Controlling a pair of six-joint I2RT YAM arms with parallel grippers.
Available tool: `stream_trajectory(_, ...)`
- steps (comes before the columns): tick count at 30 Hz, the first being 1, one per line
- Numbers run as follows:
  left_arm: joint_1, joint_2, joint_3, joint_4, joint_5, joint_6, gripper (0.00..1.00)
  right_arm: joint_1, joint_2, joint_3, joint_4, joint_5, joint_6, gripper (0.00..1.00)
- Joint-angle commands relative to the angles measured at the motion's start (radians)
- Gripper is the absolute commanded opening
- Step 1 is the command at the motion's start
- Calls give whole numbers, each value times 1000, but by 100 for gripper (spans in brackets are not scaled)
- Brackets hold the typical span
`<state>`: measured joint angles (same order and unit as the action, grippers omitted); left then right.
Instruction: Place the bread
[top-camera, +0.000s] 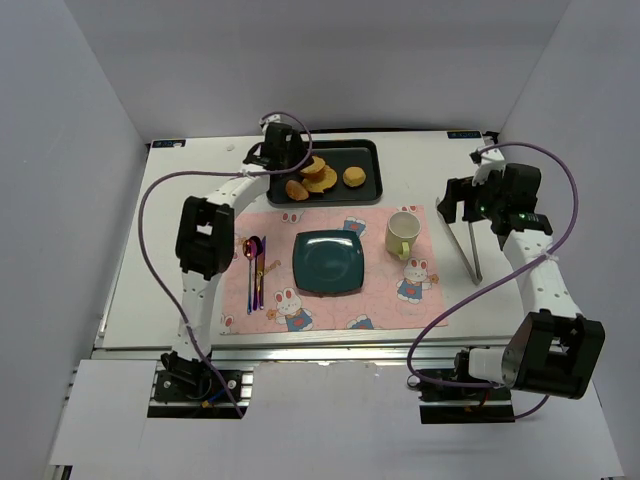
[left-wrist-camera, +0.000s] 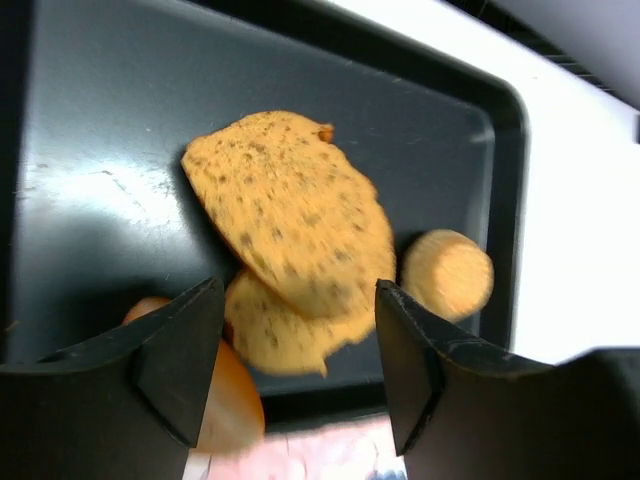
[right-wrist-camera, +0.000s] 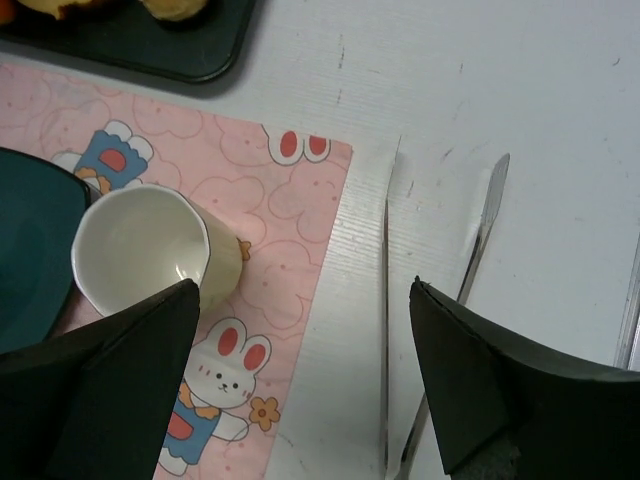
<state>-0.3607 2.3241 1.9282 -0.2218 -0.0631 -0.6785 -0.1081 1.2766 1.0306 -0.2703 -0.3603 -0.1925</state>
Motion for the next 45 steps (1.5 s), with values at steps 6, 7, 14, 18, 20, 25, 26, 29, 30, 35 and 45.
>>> stream_trajectory(6,39,-552,-447,104,-17,128,0,-56,-57,-56,-178,-103,-420,75)
stream_trajectory(7,45,-607,-516,119,-12,134,0,-74,-54,-63,-193,-117,-421,47)
stream_trajectory(14,52,-1067,-1041,142,-41,131,62,-73,-48,-145,-119,56,-306,59)
stream_trajectory(18,54,-1277,-1242,150,-53,53,69,-59,42,-152,-107,233,-237,90)
stream_trajectory(20,55,-1330,-1333,165,-64,24,69,-58,62,-161,-80,268,-229,89)
stream_trajectory(25,54,-1427,-1422,168,-89,-24,69,-54,170,-126,-49,284,-219,89)
stream_trajectory(26,54,-1431,-1422,165,-95,-24,69,-54,185,-119,-40,302,-219,89)
stream_trajectory(29,55,-1436,-1416,141,-104,-10,70,-54,271,-104,6,317,-237,89)
stream_trajectory(30,54,-1436,-1413,137,-106,-10,70,-54,289,-98,17,319,-239,89)
stream_trajectory(35,54,-1441,-1405,119,-109,-4,70,-53,371,-81,42,317,-217,88)
stream_trajectory(45,55,-1474,-1410,92,-124,-12,70,-62,443,-104,23,270,-209,59)
